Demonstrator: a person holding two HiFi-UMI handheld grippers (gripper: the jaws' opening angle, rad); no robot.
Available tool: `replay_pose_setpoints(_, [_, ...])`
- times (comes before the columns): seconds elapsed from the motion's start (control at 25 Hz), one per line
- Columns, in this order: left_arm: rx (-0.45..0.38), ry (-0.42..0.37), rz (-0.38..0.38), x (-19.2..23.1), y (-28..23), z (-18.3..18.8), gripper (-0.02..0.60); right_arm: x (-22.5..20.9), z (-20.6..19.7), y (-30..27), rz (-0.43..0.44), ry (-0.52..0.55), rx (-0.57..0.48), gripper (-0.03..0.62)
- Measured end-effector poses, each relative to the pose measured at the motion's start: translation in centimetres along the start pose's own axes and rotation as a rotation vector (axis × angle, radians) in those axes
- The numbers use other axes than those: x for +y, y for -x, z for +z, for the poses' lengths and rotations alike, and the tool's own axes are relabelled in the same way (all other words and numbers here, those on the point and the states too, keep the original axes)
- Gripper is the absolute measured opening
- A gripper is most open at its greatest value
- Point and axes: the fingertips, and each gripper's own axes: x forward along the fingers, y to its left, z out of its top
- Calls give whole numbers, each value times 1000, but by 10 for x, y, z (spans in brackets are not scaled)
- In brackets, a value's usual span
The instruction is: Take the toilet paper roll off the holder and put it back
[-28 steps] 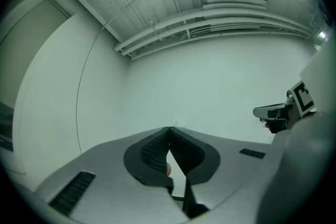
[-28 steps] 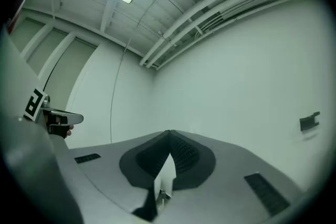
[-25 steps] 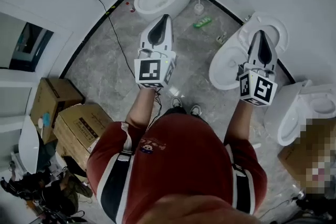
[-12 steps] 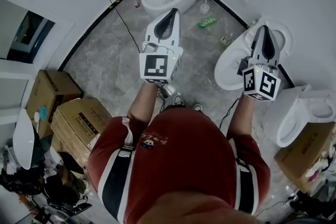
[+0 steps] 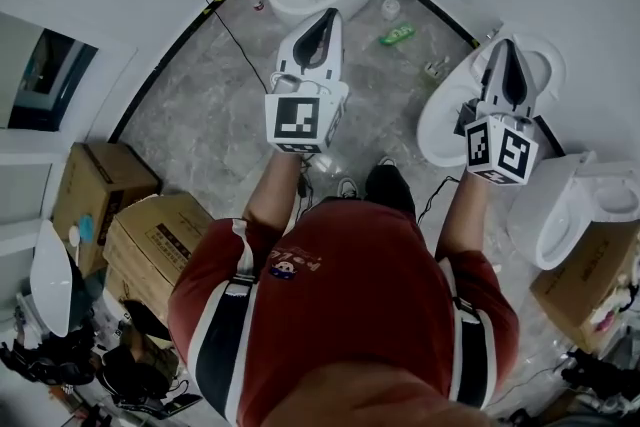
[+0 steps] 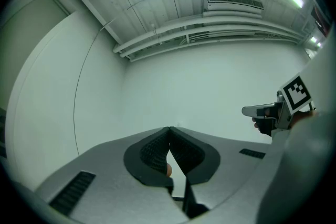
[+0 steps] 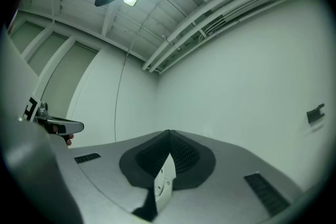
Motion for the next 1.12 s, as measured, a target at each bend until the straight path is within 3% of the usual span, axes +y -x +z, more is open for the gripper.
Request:
replay_pose_setpoints(0.4, [-42, -5, -21, 11, -64, 1, 18, -14, -9, -67, -3, -7, -22, 6])
replay_pose_setpoints(1.12, [-27, 9, -64, -4, -290, -22, 18, -122, -46, -250, 1, -19, 24, 6])
